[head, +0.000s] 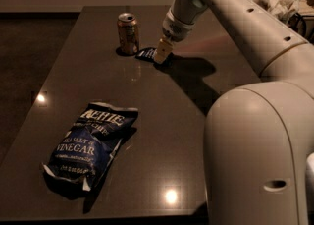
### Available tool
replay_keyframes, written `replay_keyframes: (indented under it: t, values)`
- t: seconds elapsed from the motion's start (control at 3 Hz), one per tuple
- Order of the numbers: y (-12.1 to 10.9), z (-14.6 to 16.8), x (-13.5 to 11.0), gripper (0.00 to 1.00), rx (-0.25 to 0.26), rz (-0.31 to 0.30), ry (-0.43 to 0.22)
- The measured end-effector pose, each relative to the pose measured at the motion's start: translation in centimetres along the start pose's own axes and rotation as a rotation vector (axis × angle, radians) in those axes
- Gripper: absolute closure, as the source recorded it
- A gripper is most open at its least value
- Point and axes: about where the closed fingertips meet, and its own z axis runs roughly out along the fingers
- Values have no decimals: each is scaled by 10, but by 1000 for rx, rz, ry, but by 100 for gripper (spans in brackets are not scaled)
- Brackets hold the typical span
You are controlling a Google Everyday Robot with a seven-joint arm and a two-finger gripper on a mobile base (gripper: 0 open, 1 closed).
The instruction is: Move rxbar blueberry near orange can
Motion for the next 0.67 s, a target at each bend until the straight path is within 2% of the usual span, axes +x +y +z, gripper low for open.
replay_keyframes:
  t: [0.33,0.67]
  values:
    - [0,4,-1,0,-3,-1,0]
    - [0,4,-1,0,-3,-1,1]
